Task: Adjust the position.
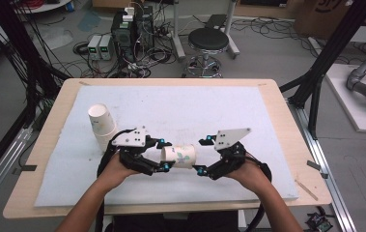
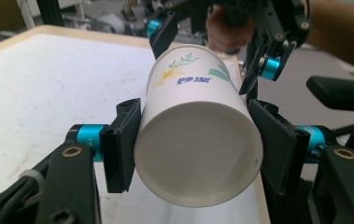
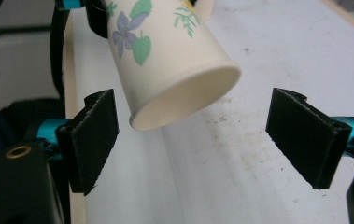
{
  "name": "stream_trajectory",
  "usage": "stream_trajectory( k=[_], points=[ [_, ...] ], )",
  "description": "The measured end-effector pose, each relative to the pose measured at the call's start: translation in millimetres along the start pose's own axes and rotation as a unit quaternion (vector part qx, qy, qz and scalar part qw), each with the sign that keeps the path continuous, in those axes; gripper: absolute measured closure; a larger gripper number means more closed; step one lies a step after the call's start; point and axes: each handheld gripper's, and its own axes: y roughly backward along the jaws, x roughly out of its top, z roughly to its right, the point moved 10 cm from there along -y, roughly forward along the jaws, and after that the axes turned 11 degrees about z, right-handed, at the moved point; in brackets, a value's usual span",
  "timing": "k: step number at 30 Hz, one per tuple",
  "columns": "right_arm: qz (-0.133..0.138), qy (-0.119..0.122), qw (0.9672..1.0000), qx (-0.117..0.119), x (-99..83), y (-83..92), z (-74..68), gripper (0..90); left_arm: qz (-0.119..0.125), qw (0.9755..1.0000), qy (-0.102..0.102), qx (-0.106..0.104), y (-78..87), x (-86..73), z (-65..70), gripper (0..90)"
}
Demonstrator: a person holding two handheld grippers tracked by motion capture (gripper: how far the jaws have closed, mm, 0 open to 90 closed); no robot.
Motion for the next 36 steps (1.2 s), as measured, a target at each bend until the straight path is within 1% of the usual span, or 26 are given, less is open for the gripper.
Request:
stream_trajectory(
  k=[1, 2, 3, 4, 5, 8, 9, 11, 13, 15, 21, 22, 24, 25, 26, 27, 28, 29, 30, 31, 32, 33, 34, 36],
  points=[
    [0.026, -0.006, 0.9996, -0.007, -1.6, 1.7, -1.1, 17.2, 0.015, 0.9999, -0.003, 0.002, 1.2, 1.6, 0.3, 37.1],
    [0.026, -0.006, 0.9996, -0.007, -1.6, 1.7, -1.1, 17.2, 0.015, 0.9999, -0.003, 0.002, 1.2, 1.6, 0.3, 37.1],
    [0.041, -0.012, 0.9990, -0.011, -1.9, 2.3, -1.8, 17.2, 0.020, 0.9998, -0.005, 0.002, 2.1, 2.0, 0.2, 37.1],
    [0.068, -0.023, 0.9974, -0.011, -3.1, 4.1, -3.2, 17.2, 0.030, 0.9995, -0.008, 0.005, 2.7, 2.7, 0.0, 37.1],
    [0.068, -0.023, 0.9974, -0.011, -3.1, 4.1, -3.2, 17.2, 0.030, 0.9995, -0.008, 0.005, 2.7, 2.7, 0.0, 37.1],
    [0.100, -0.034, 0.9943, -0.008, -7.7, 5.0, -4.9, 17.2, 0.044, 0.9990, -0.008, 0.006, 3.5, 3.9, 0.7, 37.2],
    [0.100, -0.034, 0.9943, -0.008, -7.7, 5.0, -4.9, 17.2, 0.049, 0.9988, -0.008, 0.005, 3.6, 4.0, 1.0, 37.2],
    [0.109, -0.039, 0.9933, -0.007, -10.3, 4.5, -5.0, 17.2, 0.061, 0.9981, -0.009, 0.005, 3.3, 4.4, 2.1, 37.2],
    [0.107, -0.041, 0.9934, -0.002, -12.0, 3.5, -5.6, 17.2, 0.058, 0.9982, -0.014, 0.001, 2.3, 3.2, 3.5, 37.2],
    [0.110, -0.042, 0.9931, -0.001, -11.8, 3.0, -6.0, 17.2, 0.066, 0.9977, -0.014, -0.003, 1.8, 4.4, 5.0, 37.2],
    [0.114, -0.048, 0.9922, 0.014, -13.6, -1.0, -8.0, 17.2, 0.069, 0.9973, -0.016, -0.016, 0.4, 4.3, 9.4, 37.2],
    [0.117, -0.050, 0.9917, 0.021, -13.8, -3.0, -9.1, 17.2, 0.068, 0.9974, -0.017, -0.021, -0.3, 4.0, 10.5, 37.2],
    [0.116, -0.051, 0.9916, 0.024, -13.9, -3.7, -10.1, 17.2, 0.066, 0.9973, -0.017, -0.027, -1.8, 3.1, 12.8, 37.2],
    [0.120, -0.052, 0.9908, 0.036, -13.2, -5.0, -12.1, 17.3, 0.066, 0.9971, -0.015, -0.035, -3.8, 2.6, 15.5, 37.2],
    [0.120, -0.052, 0.9908, 0.036, -13.2, -5.0, -12.1, 17.3, 0.066, 0.9971, -0.015, -0.035, -3.8, 2.6, 15.5, 37.2],
    [0.120, -0.054, 0.9904, 0.040, -13.0, -5.1, -13.3, 17.2, 0.064, 0.9970, -0.017, -0.040, -5.0, 1.8, 16.9, 37.2],
    [0.126, -0.054, 0.9892, 0.053, -11.6, -6.0, -15.8, 17.3, 0.064, 0.9968, -0.016, -0.044, -5.8, 1.3, 18.0, 37.2],
    [0.126, -0.054, 0.9892, 0.053, -11.6, -6.0, -15.8, 17.3, 0.065, 0.9967, -0.015, -0.047, -6.6, 1.0, 18.7, 37.2],
    [0.128, -0.053, 0.9885, 0.061, -11.0, -6.4, -17.6, 17.3, 0.067, 0.9964, -0.014, -0.051, -6.9, 0.7, 19.4, 37.2],
    [0.128, -0.053, 0.9885, 0.061, -11.0, -6.4, -17.6, 17.3, 0.068, 0.9961, -0.014, -0.054, -7.1, 0.6, 20.1, 37.2],
    [0.132, -0.056, 0.9871, 0.071, -9.7, -5.9, -20.1, 17.3, 0.072, 0.9956, -0.011, -0.059, -7.2, 1.0, 21.0, 37.2],
    [0.135, -0.056, 0.9866, 0.072, -8.9, -5.7, -20.4, 17.3, 0.075, 0.9953, -0.009, -0.061, -7.0, 1.5, 21.5, 37.2],
    [0.137, -0.057, 0.9859, 0.076, -8.2, -5.3, -21.3, 17.3, 0.081, 0.9945, -0.007, -0.067, -7.1, 2.5, 22.7, 37.2],
    [0.140, -0.056, 0.9854, 0.079, -7.6, -5.2, -21.4, 17.3, 0.081, 0.9942, -0.009, -0.070, -6.8, 2.7, 23.4, 37.2]
  ],
)
